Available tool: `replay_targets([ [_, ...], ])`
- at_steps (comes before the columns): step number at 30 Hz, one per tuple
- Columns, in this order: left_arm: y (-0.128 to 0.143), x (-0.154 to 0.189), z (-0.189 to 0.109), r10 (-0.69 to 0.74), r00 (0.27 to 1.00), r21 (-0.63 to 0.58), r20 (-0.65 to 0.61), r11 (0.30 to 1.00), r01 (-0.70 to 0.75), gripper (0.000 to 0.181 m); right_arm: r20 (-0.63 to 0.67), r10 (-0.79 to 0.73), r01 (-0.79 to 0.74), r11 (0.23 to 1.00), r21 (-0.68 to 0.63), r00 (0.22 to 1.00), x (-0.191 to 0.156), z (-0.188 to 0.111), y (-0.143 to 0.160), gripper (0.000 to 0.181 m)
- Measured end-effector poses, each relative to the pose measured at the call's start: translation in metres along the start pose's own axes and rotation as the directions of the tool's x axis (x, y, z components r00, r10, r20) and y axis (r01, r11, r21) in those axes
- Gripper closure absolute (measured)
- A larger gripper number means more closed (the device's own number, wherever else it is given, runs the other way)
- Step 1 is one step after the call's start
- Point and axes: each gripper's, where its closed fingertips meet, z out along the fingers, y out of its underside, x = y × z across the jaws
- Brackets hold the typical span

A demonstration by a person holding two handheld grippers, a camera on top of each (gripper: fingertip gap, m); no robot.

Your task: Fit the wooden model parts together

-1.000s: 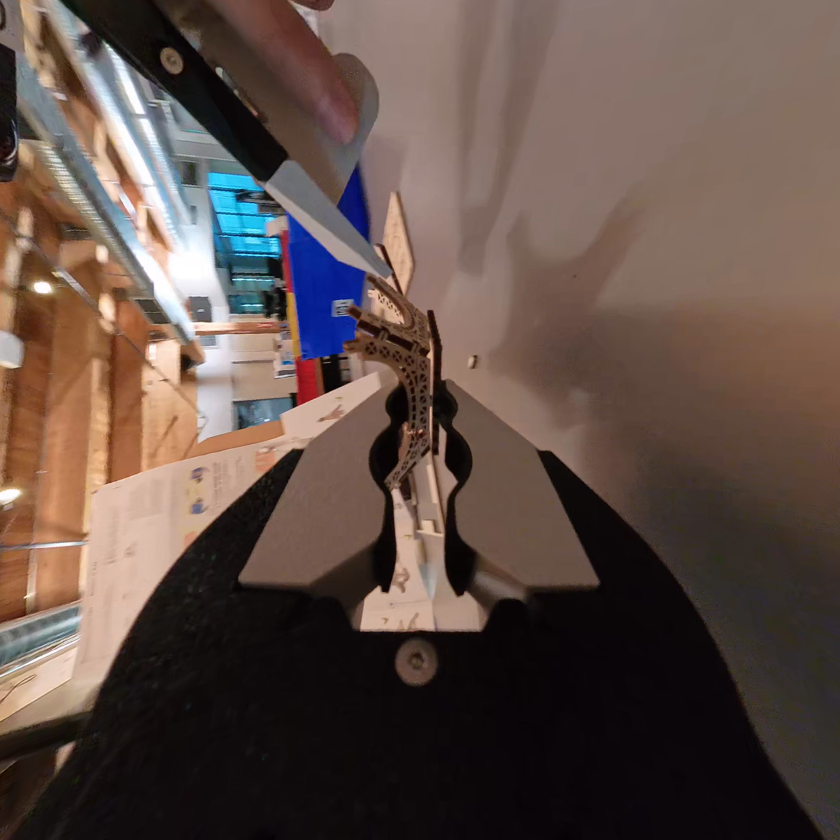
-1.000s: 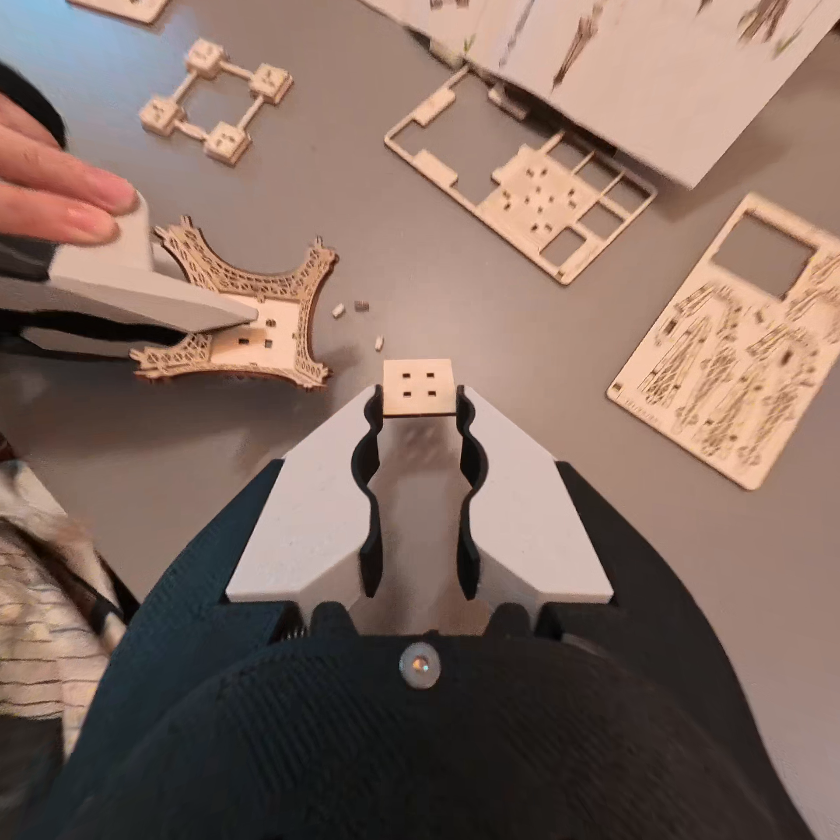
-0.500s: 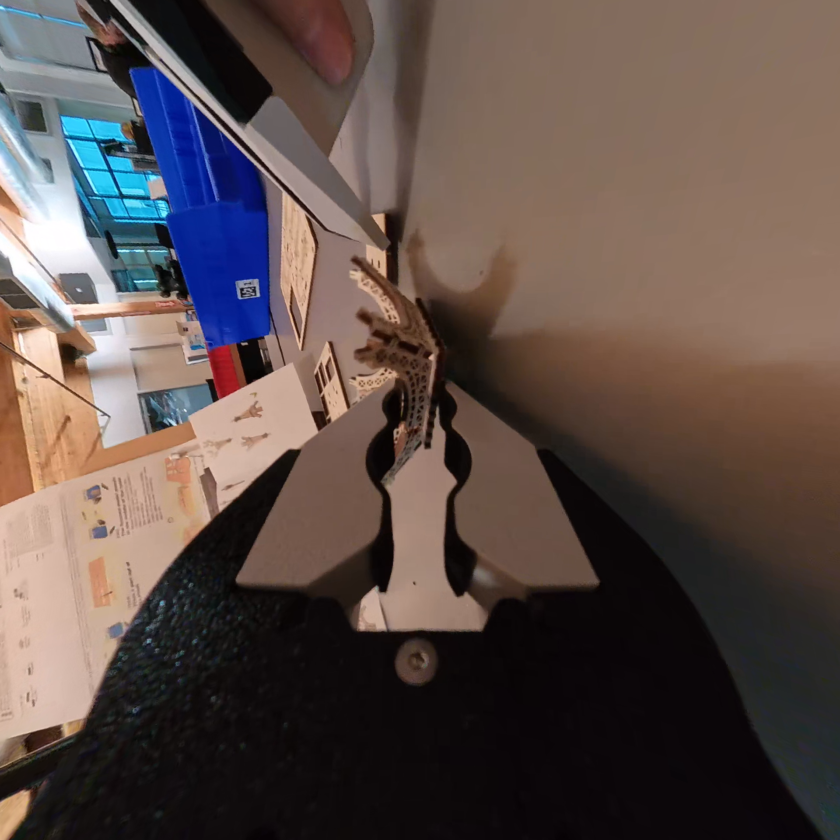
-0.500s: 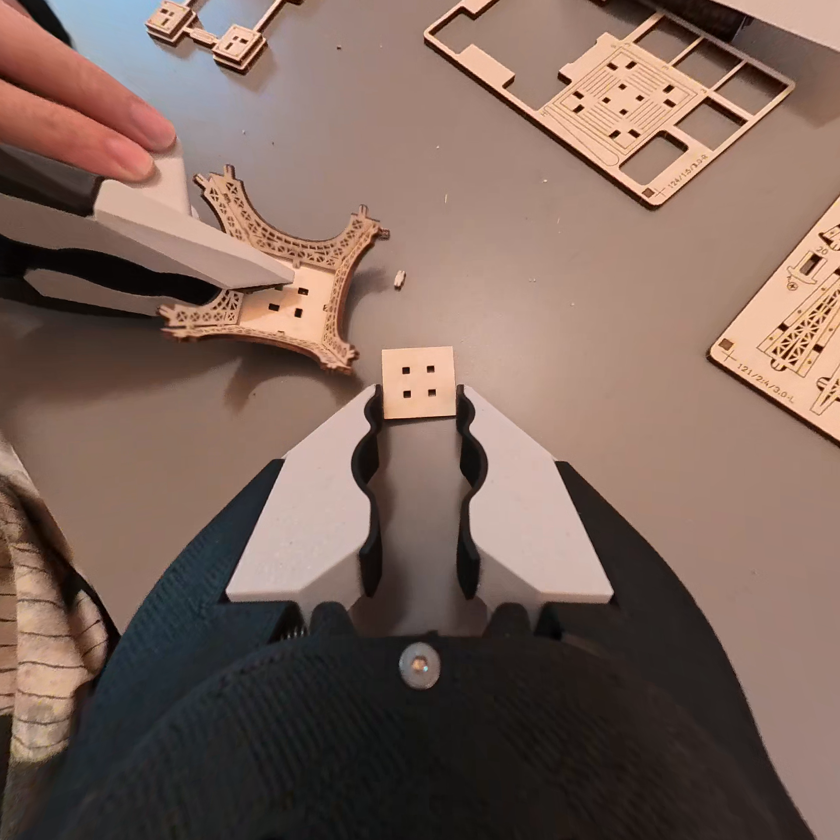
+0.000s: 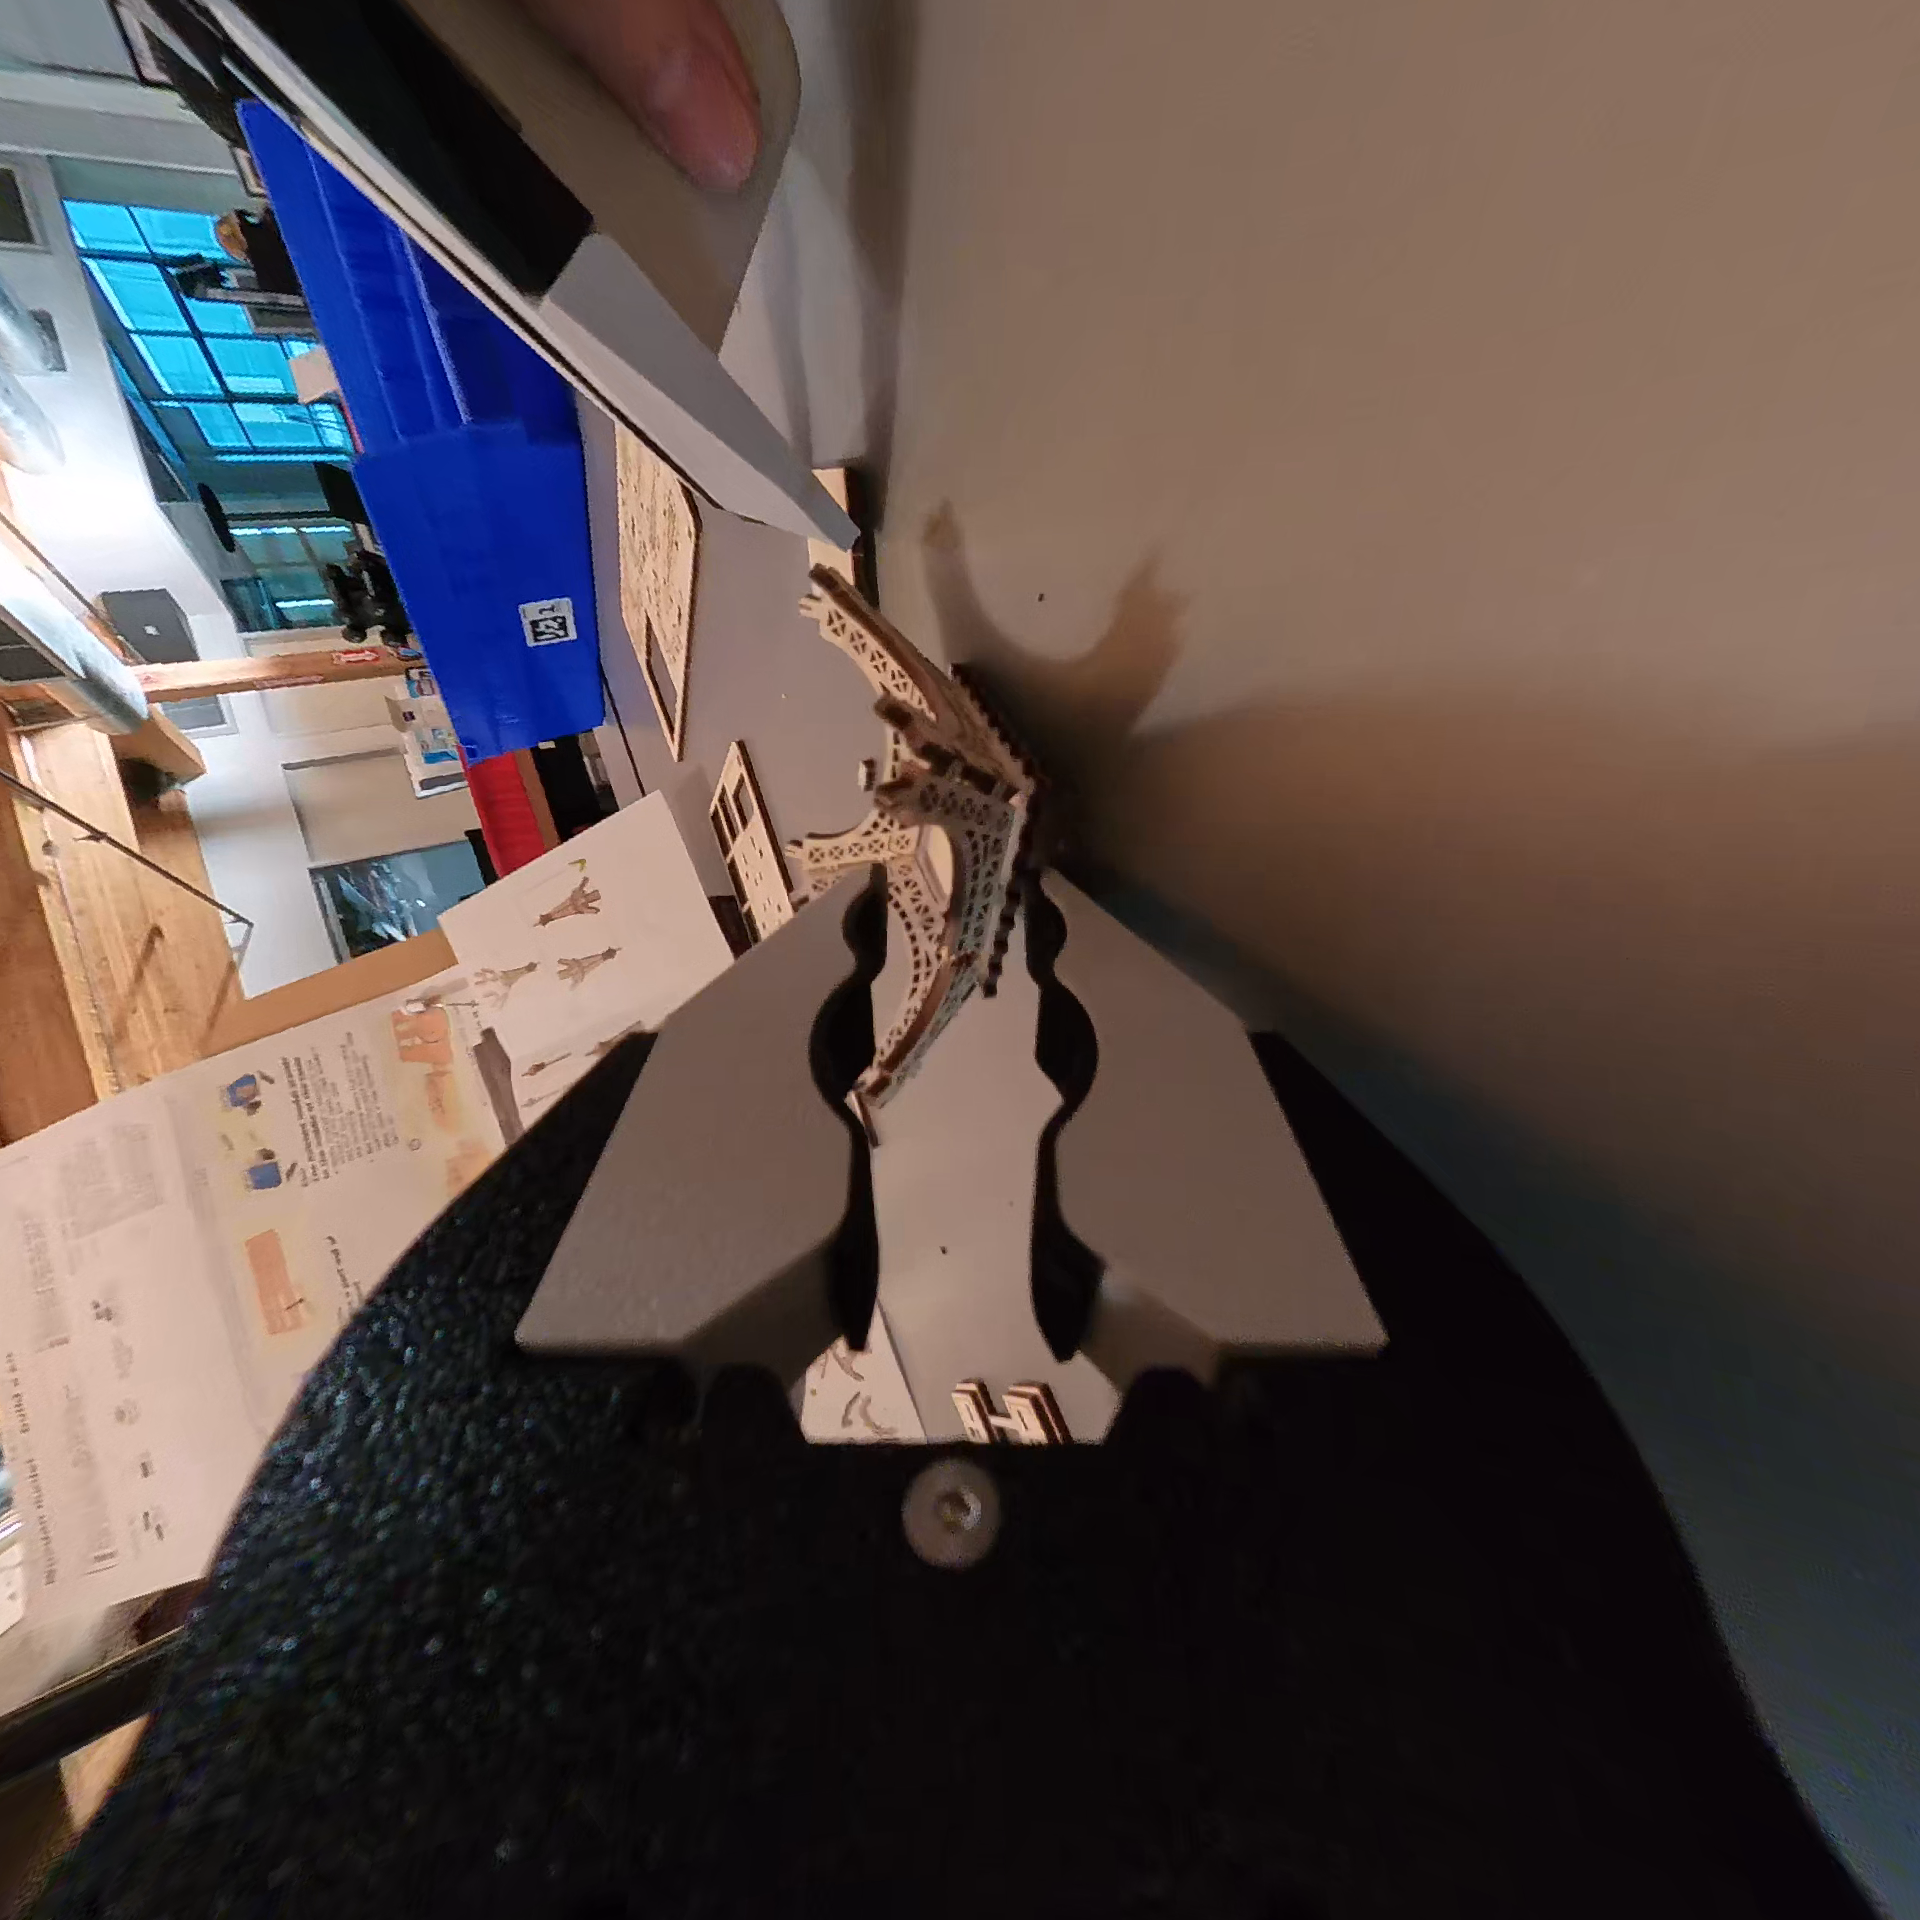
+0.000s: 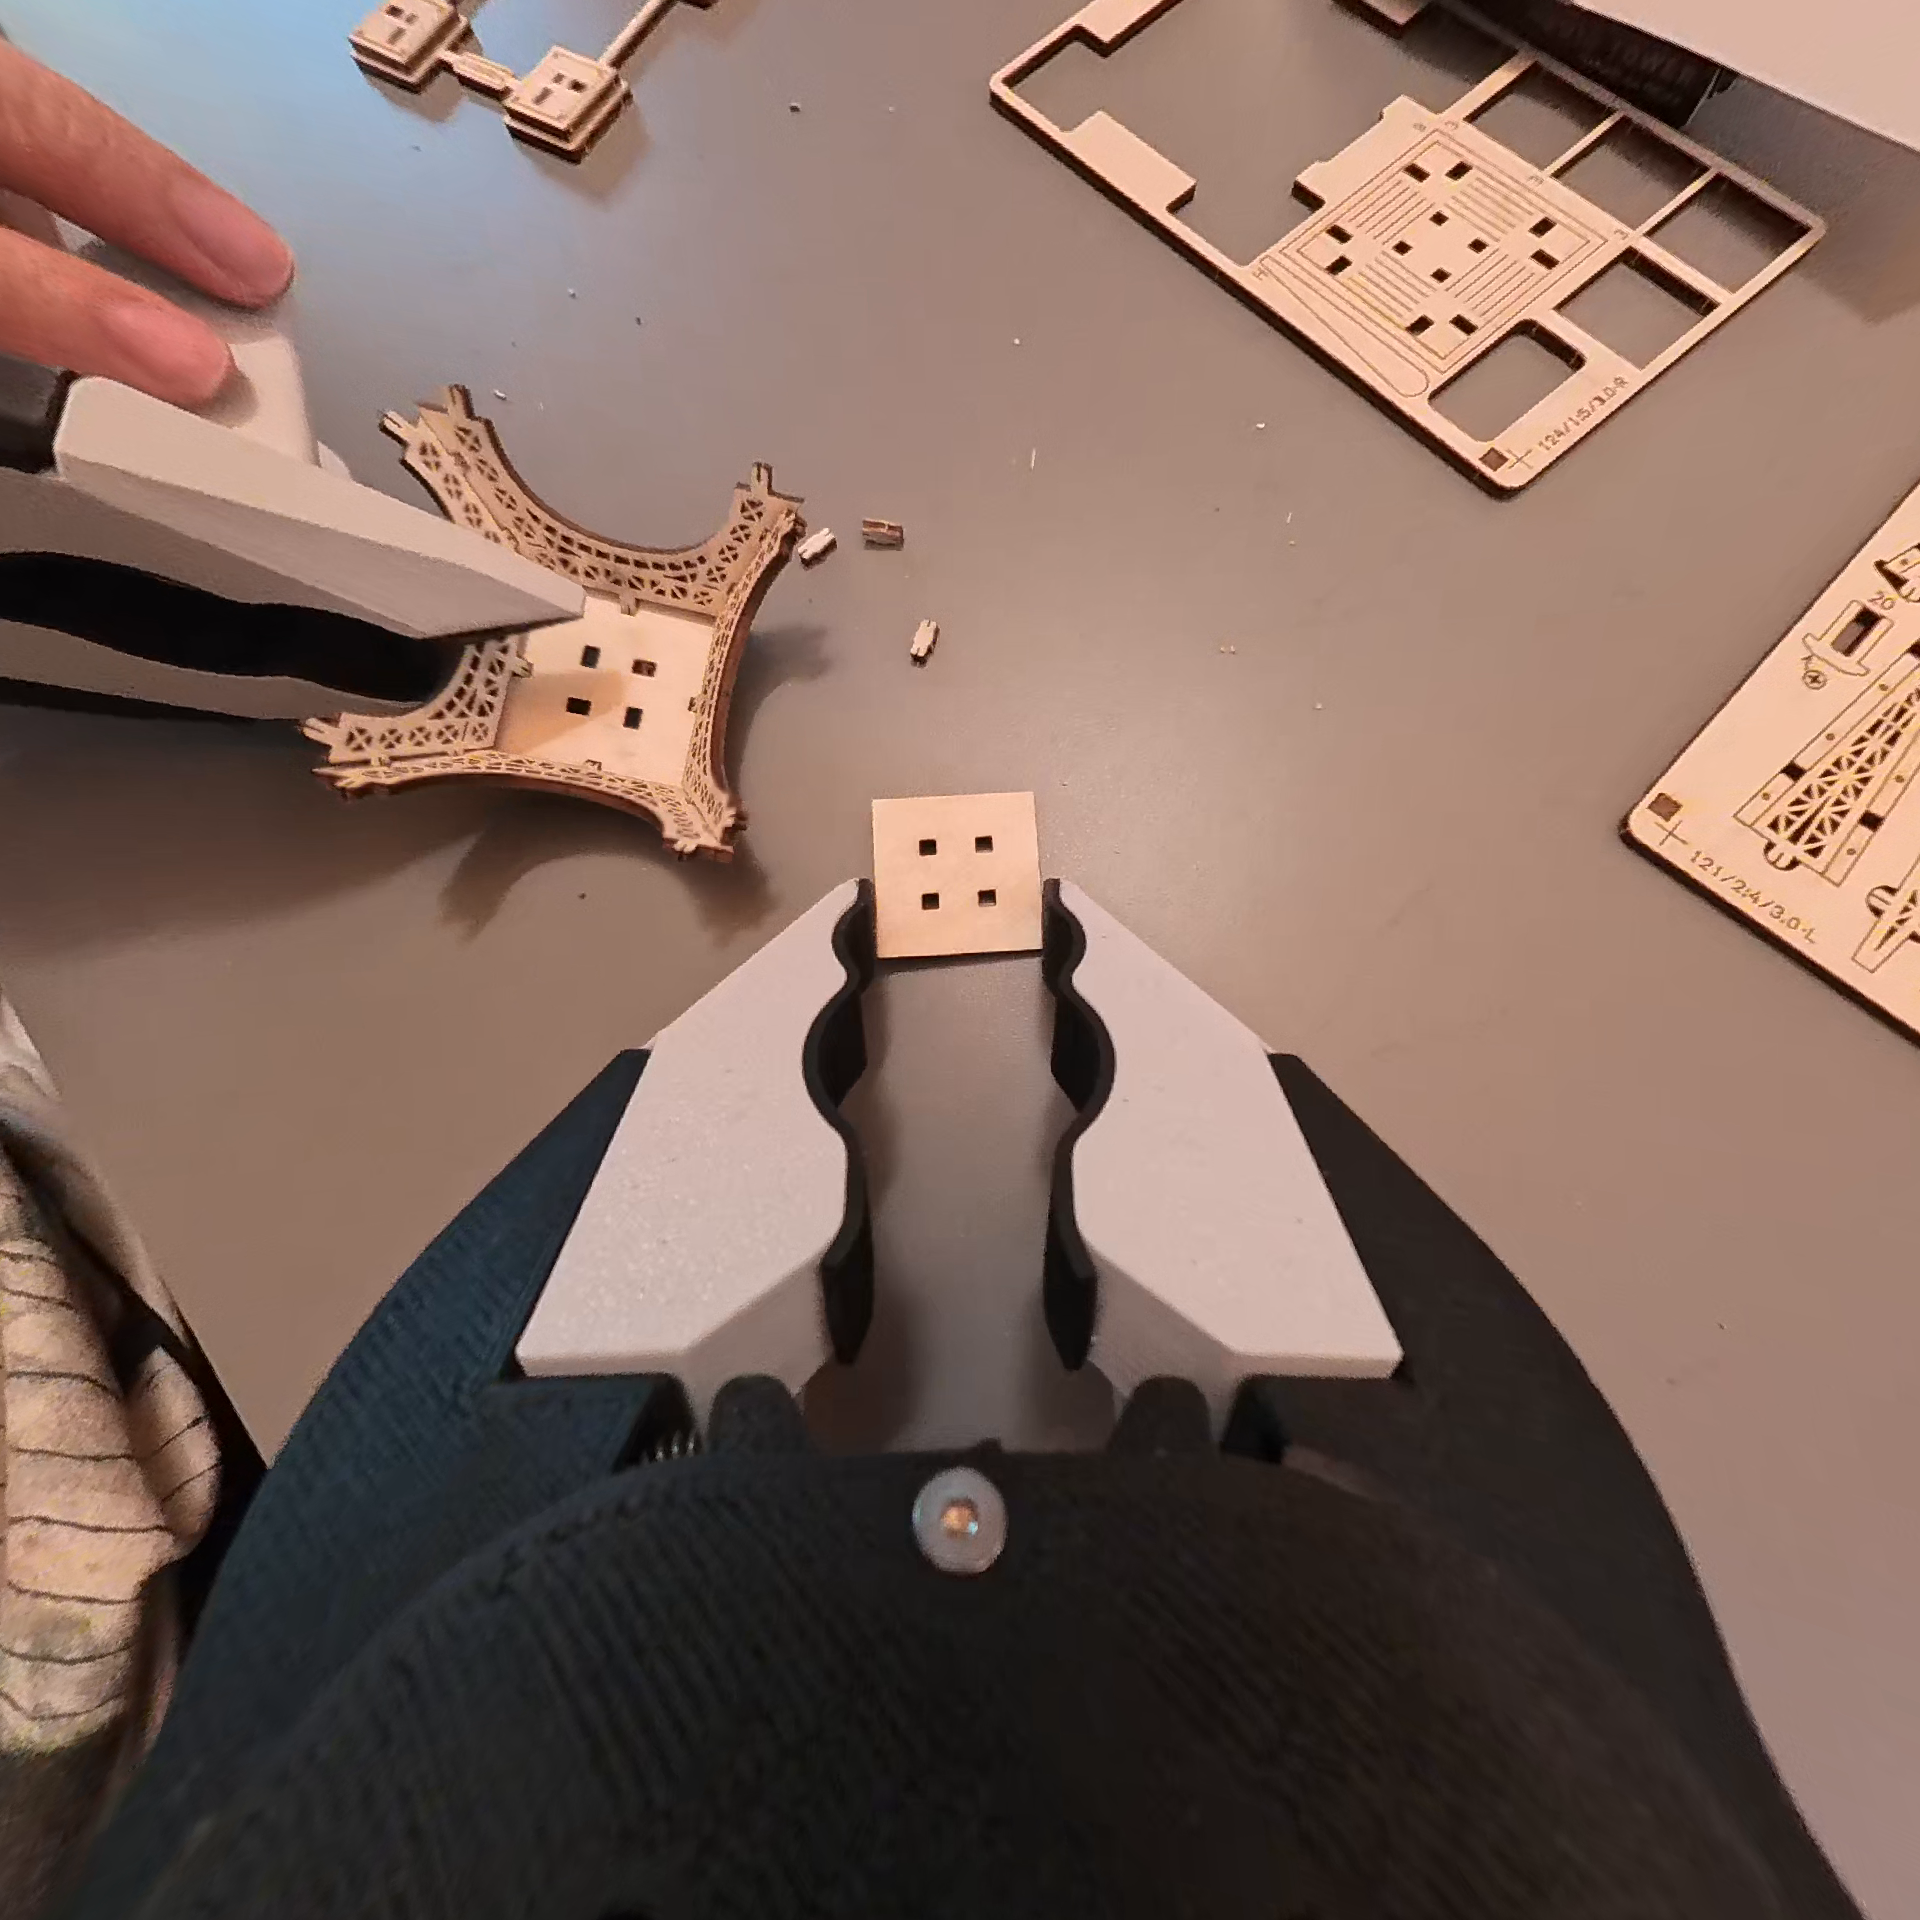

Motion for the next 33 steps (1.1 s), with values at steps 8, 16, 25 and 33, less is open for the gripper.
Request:
replay_targets([
  [8,0.008,0.006,-0.011,-0.113,0.984,-0.007,-0.139,0.994,0.113,0.154,-0.009,-0.007,0.007,1.0,0.007,1.0,0.001,0.003,-0.002,0.151],
  [16,0.016,0.009,-0.027,-0.285,0.912,-0.007,-0.297,0.955,0.296,0.128,-0.023,-0.053,0.053,0.999,-0.006,0.998,0.002,0.004,-0.002,0.151],
  [25,0.019,-0.03,-0.043,-0.555,0.771,0.088,-0.314,0.791,0.605,0.14,0.014,-0.093,0.093,0.996,-0.006,0.996,0.001,0.0,0.002,0.141],
  [33,0.019,-0.031,-0.046,-0.703,0.575,0.142,-0.418,0.575,0.806,0.152,-0.018,-0.242,0.242,0.967,0.076,0.97,-0.017,-0.029,-0.009,0.13],
])
